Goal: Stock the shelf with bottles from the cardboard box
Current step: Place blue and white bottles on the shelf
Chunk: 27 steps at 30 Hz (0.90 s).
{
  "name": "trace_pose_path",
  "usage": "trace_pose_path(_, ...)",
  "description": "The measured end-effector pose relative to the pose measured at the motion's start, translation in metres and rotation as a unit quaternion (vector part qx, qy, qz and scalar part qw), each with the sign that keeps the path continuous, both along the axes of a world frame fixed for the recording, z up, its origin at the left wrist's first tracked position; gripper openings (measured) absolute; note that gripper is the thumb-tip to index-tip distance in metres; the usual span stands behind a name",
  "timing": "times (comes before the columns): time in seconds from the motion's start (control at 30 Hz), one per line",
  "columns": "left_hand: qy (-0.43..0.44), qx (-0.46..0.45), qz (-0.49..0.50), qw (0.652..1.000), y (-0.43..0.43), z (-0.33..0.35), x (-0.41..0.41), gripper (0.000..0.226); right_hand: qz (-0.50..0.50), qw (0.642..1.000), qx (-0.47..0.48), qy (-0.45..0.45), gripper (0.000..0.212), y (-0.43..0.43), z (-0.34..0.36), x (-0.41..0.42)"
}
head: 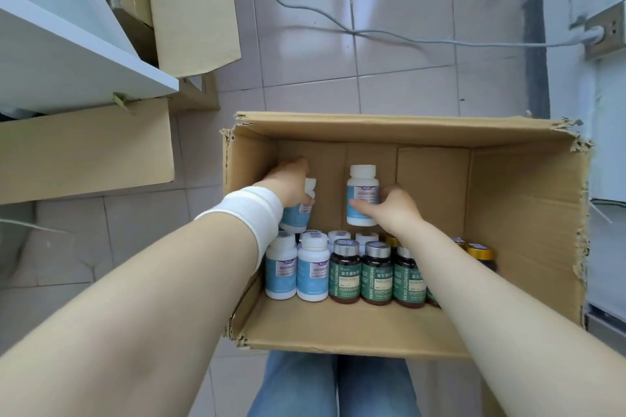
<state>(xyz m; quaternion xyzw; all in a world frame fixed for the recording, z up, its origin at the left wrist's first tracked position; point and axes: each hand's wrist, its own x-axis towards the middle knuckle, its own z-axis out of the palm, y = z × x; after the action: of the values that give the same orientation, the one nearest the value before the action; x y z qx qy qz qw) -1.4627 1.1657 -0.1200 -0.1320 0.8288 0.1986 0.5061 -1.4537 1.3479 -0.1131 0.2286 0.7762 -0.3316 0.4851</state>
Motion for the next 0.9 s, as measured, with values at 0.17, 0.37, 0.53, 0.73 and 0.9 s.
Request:
trace_pose_path(0.17, 0.134, 0.080, 0.141, 0.978, 0.007, 0.044, 0.003, 0.056, -0.106, 0.993, -0.037, 0.047, 0.065, 0.030, 0.030, 0.007)
trace_pose_path(0.37, 0.230, 0.239, 0.272, 0.903, 0.022, 0.154, 0.026, 0.034, -0.236, 0.959, -0.152, 0.037, 0.058, 0.059, 0.112, 0.044)
trace_pose_path(0.53, 0.222, 0.349, 0.357, 0.838, 0.040, 0.244, 0.055, 0.021, -0.295, 0.935, -0.189, 0.063, 0.058, 0.080, 0.202, 0.098)
trace_pose_path(0.73, 0.183, 0.440, 0.301, 0.826, 0.077, 0.319, 0.105, 0.022, -0.380, 0.889, -0.197, 0.163, 0.034, 0.081, 0.291, 0.196)
trace_pose_path(0.9, 0.125, 0.500, 0.201, 0.833, 0.104, 0.367, 0.158, 0.010, -0.462, 0.834, -0.186, 0.239, 0.024, 0.070, 0.345, 0.292)
